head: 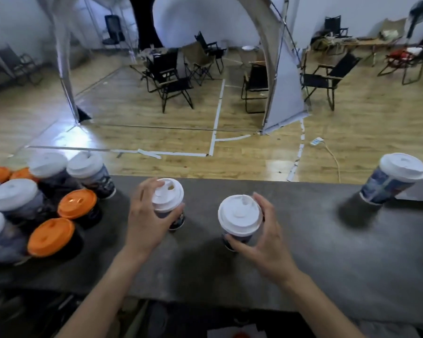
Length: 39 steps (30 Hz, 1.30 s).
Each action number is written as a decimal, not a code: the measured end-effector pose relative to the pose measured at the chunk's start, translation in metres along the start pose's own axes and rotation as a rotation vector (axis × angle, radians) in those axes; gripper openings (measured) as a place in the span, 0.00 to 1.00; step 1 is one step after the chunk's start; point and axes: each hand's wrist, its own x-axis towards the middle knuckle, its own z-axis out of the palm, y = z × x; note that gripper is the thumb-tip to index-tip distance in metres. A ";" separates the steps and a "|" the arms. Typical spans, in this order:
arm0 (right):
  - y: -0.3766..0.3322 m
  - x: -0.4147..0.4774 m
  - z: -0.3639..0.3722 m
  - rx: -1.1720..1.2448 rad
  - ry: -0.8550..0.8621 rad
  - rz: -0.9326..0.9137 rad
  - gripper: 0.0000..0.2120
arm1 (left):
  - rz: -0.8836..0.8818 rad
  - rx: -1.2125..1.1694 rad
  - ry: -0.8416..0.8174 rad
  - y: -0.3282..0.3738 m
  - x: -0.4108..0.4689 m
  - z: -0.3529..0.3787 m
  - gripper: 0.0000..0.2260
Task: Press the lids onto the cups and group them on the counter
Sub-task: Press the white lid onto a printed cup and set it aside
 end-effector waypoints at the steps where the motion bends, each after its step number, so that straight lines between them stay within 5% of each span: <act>1: -0.002 0.000 0.009 -0.004 -0.006 -0.002 0.47 | 0.010 -0.013 -0.017 -0.006 -0.002 -0.002 0.28; 19: 0.003 -0.023 0.049 0.160 0.084 0.195 0.51 | 0.012 -0.089 -0.309 -0.025 0.006 -0.014 0.38; 25: 0.024 -0.021 0.039 0.101 0.022 0.181 0.42 | 0.341 -0.187 0.041 0.037 -0.029 -0.029 0.12; 29: 0.035 -0.016 0.025 0.089 -0.098 0.144 0.42 | -0.063 -0.485 -0.282 0.080 -0.045 0.024 0.16; 33: 0.046 -0.017 0.024 0.103 -0.144 0.121 0.45 | -0.562 -0.853 -0.337 0.092 -0.045 0.073 0.14; 39: 0.063 -0.013 0.018 0.100 -0.124 0.134 0.39 | -0.535 -0.824 -0.253 0.096 -0.040 0.089 0.17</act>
